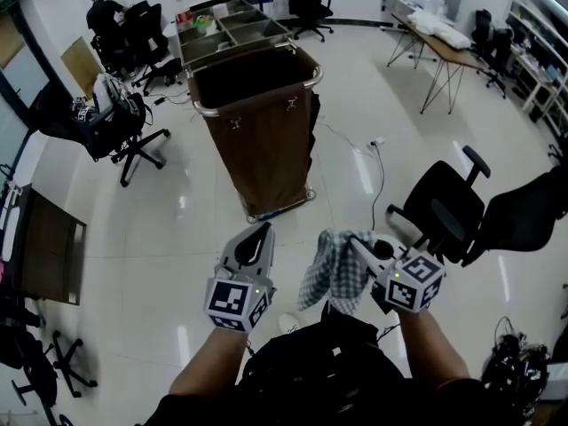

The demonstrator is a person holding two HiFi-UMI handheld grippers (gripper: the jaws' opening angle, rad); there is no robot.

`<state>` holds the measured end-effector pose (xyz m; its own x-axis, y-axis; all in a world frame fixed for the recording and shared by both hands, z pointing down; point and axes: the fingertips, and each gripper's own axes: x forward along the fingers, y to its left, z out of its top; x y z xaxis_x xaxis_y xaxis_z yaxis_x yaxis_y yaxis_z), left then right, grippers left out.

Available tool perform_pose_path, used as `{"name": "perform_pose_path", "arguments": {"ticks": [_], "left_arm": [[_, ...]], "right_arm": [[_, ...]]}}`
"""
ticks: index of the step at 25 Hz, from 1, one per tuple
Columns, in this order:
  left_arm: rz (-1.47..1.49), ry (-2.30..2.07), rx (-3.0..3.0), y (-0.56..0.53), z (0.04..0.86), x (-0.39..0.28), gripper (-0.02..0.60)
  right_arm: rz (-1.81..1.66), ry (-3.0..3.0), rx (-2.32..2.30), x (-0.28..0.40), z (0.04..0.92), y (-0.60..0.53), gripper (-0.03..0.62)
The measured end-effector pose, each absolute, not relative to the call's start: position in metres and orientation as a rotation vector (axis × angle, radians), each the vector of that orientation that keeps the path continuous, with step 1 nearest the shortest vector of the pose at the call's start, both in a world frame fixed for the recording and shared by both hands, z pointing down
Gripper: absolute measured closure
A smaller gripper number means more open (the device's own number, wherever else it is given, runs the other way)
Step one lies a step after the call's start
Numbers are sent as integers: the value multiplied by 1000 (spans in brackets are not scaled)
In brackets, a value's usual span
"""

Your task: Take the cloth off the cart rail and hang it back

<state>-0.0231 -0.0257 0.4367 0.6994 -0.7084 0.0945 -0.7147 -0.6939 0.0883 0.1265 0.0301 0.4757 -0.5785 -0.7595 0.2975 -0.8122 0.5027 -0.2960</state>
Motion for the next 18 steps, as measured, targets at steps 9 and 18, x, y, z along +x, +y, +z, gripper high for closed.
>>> {"name": "perform_pose_path", "arguments": {"ticks": [9, 18], "left_arm": [[91, -1228, 2768, -33, 436, -37, 581], [46, -1279, 2769, -40, 427, -44, 581]], "right_arm": [[593, -2656, 1342, 116, 460, 15, 574], [574, -2690, 1324, 110, 453, -6, 574]]}}
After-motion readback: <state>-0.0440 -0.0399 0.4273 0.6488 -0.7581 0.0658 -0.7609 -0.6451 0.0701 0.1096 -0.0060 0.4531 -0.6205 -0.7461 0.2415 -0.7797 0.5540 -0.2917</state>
